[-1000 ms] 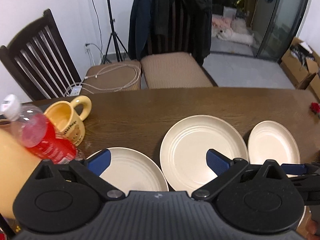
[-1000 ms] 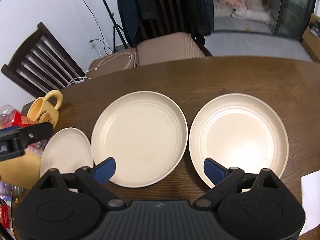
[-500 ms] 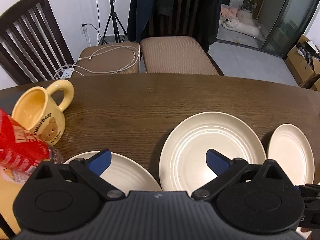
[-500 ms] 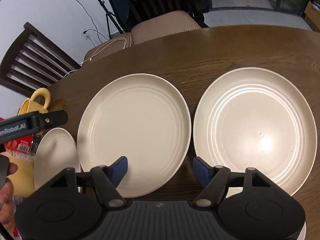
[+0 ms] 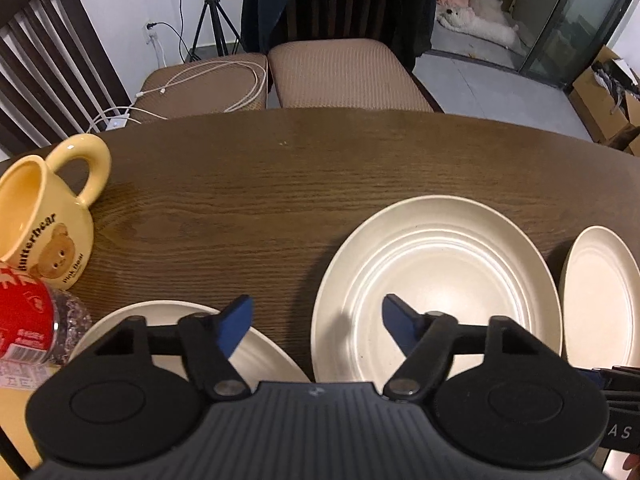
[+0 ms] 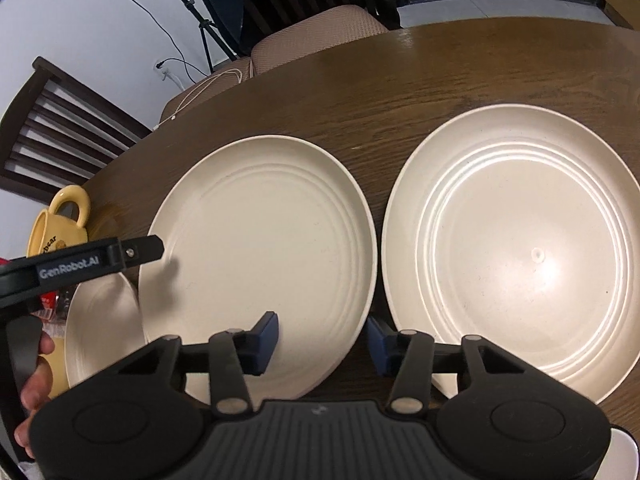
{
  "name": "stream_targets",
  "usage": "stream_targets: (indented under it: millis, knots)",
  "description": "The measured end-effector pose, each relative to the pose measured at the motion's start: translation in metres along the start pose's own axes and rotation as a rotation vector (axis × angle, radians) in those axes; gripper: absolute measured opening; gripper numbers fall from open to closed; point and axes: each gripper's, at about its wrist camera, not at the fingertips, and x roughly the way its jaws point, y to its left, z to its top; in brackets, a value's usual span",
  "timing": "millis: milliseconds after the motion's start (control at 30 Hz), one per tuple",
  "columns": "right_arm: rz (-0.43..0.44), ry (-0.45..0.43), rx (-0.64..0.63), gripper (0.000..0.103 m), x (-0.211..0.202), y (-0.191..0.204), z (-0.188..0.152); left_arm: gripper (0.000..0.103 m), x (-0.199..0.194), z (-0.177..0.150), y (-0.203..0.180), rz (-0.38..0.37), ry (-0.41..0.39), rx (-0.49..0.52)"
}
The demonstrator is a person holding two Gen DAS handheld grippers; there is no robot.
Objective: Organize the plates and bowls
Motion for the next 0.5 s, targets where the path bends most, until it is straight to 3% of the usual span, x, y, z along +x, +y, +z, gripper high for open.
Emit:
stream_targets:
  millis: [333, 500]
  knots:
    - [0.005, 0.004, 0.031, 0.031, 0.008, -0.008, 0.001, 0.047, 0.018, 0.001, -0.002, -0.008, 0.042, 0.020]
    - [0.001, -0.007, 0.043, 0.020, 0.008, -0.010, 0.000, 0.027, 0.022, 0.001, -0.003, -0.020, 0.057, 0.037]
